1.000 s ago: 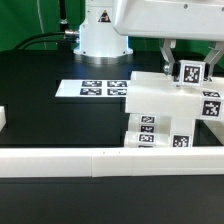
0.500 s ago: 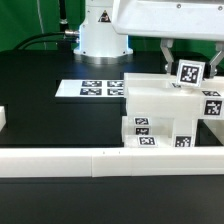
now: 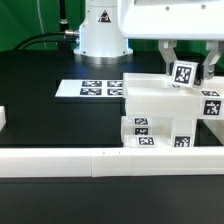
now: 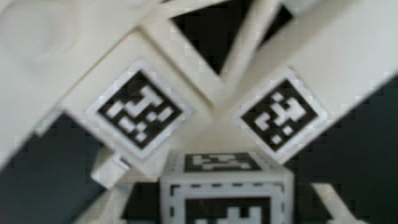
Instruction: Assemble chair
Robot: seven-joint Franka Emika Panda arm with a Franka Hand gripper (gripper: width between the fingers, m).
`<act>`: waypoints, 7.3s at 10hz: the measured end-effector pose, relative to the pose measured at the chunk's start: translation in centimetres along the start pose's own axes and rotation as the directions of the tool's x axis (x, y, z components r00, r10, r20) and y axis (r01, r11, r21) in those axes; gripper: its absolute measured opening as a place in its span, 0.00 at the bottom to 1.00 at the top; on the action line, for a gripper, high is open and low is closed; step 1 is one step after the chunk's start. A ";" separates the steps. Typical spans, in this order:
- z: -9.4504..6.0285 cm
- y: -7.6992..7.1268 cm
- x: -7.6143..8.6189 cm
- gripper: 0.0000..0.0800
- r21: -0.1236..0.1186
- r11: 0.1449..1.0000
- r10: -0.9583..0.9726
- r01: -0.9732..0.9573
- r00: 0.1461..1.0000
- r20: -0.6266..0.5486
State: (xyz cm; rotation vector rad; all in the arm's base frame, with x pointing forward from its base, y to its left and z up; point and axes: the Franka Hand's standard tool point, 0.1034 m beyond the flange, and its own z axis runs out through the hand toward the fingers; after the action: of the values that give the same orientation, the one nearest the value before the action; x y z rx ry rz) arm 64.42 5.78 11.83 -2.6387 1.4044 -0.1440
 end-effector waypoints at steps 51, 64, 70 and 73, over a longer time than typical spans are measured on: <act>0.9 0.2 -0.1 0.34 0.033 0.966 0.255 -0.255 0.967 -0.015; 0.4 0.0 0.2 0.81 0.067 0.975 0.211 -0.212 0.977 0.015; -0.6 0.2 1.2 0.81 0.015 0.922 -0.387 0.387 0.922 -0.006; -0.4 0.3 1.2 0.81 -0.047 0.724 -0.689 0.688 0.725 0.004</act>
Offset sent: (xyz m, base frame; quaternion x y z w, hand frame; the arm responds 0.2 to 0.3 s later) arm 0.0000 0.0000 0.0000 0.0000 0.0000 0.1296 0.9916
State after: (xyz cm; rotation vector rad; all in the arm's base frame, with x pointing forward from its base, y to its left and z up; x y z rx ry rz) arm 64.73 4.57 12.18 -3.0592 0.3399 -0.2086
